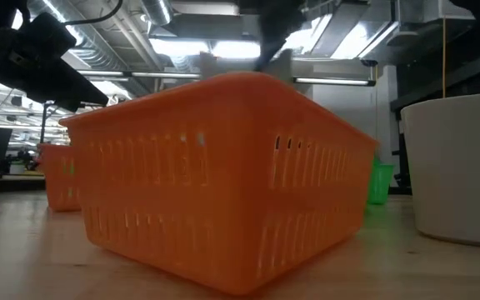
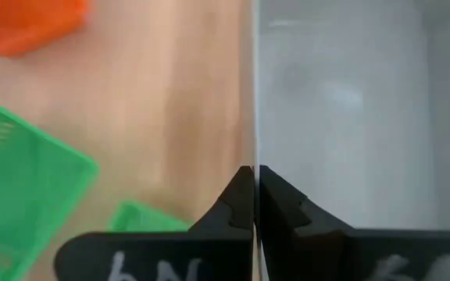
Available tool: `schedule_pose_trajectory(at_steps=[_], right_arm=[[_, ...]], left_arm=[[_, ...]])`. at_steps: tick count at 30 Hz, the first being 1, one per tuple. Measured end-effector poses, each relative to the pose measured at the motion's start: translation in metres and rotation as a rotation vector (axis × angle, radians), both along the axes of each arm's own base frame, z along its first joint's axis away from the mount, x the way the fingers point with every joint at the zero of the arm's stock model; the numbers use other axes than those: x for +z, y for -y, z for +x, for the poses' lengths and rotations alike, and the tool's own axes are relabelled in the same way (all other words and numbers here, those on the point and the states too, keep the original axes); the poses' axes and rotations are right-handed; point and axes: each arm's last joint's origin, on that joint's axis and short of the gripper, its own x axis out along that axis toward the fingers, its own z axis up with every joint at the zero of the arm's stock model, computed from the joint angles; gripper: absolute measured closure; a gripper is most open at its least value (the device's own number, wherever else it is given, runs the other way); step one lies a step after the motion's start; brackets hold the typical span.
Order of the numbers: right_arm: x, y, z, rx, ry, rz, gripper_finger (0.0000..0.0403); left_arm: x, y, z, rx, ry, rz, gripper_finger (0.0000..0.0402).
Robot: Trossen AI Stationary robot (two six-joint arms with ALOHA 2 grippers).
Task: Stack baskets by color
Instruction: Stack the middle gray bin on the top gray bin
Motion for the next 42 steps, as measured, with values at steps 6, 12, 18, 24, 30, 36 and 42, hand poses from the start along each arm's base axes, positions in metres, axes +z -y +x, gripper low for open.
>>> schedule_pose_trajectory(at_steps=[6,12,18,24,30,36,42], right_arm=[[0.021,0.047,-0.051,-0.185,0.064,-0.006,0.0402],[-0.04,0.087,-0.056,-0.156,0.059,0.033,0.0403],[-0.091,0.106,-0.06,-0.136,0.067,0.041,0.0403],[-0.113,0.107,-0.068,-0.076,0.038,0.102,0.0403],[-0.126,0.106,-0.068,-0.031,0.045,0.079,0.0403],[-0.133,0.106,-0.069,-0.029,0.045,0.079,0.0386],[-0.132,0.106,-0.069,-0.038,0.038,0.06,0.0341]], left_arm=[[0.0,0.0,0.0,0.0,0.0,0.0,0.0401],[0.0,0.0,0.0,0.0,0.0,0.0,0.0401],[0.0,0.0,0.0,0.001,0.0,0.0,0.0401],[0.0,0.0,0.0,0.001,0.0,0.0,0.0401],[0.0,0.0,0.0,0.001,0.0,0.0,0.0401],[0.0,0.0,0.0,0.001,0.0,-0.001,0.0401],[0.0,0.0,0.0,0.001,0.0,-0.001,0.0401]])
